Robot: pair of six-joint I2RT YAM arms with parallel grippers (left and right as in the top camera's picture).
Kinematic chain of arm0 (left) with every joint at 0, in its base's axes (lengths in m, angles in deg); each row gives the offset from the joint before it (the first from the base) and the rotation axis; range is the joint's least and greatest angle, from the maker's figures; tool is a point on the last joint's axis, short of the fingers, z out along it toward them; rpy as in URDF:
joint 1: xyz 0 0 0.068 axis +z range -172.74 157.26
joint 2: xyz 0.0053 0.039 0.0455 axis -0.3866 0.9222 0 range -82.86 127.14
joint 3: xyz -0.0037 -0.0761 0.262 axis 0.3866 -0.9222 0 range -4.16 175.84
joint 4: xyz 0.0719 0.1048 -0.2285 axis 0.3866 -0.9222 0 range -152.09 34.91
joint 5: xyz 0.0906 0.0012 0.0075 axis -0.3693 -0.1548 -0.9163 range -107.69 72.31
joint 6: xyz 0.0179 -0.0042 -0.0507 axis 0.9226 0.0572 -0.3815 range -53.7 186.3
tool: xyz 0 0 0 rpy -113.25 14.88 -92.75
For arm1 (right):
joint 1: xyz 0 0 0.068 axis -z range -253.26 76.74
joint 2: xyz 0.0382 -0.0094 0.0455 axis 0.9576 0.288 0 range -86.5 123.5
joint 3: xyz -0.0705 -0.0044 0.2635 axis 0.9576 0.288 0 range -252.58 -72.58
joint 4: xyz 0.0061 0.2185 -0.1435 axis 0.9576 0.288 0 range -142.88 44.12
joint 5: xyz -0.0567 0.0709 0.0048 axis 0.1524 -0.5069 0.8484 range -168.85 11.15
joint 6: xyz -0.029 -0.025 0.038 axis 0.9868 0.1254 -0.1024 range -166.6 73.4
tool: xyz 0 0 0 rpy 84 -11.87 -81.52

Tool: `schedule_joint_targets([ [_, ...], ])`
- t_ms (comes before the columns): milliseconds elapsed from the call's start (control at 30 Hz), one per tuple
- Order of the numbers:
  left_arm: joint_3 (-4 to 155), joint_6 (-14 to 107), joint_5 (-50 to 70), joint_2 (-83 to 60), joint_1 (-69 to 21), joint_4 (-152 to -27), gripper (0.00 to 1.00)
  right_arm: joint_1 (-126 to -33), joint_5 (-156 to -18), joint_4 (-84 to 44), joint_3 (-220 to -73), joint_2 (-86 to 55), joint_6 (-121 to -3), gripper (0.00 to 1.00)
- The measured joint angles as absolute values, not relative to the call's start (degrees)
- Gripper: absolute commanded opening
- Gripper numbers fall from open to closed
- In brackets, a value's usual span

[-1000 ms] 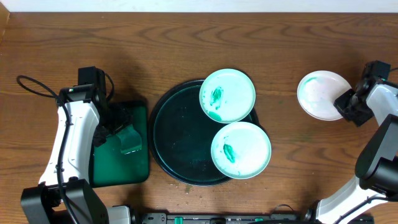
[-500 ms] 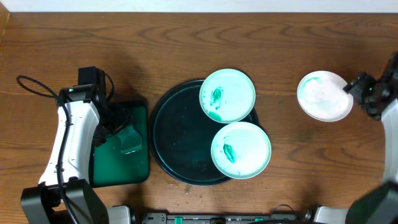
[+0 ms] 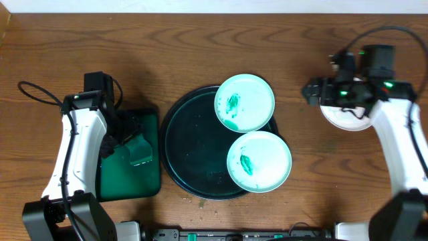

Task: Clean dirty plates on tray and stack at the side
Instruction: 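Move the right gripper back to the top white plate on the tray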

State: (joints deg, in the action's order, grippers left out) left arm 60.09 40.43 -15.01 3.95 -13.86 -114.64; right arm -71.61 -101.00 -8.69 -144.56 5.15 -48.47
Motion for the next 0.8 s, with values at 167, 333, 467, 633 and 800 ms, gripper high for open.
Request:
schedule_joint_targets([
  [167, 60.09, 40.43, -15.01, 3.95, -13.86, -114.66, 0.8, -76.7, -102.16, -14.27, -144.17, 12.94, -46.7, 0.87],
  [333, 60.09, 40.43, -15.01, 3.95, -13.86, -114.68, 0.8, -80.46, -102.77, -18.66, -144.08, 18.25, -45.87, 0.84],
  [467, 60.09, 40.43, -15.01, 3.95, -13.86, -114.66, 0.8, -81.95, -102.95, -21.06, -144.08, 21.18, -45.78, 0.72],
  [633, 60.09, 40.43, -15.01, 3.95, -13.86, -114.66, 0.8, -82.28, -103.3, -23.32, -144.06, 23.34, -45.93, 0.65],
  [800, 60.09, 40.43, -15.01, 3.95, -13.86, -114.66, 0.8, -82.74, -103.38, -25.37, -144.06, 24.3, -46.11, 0.6],
])
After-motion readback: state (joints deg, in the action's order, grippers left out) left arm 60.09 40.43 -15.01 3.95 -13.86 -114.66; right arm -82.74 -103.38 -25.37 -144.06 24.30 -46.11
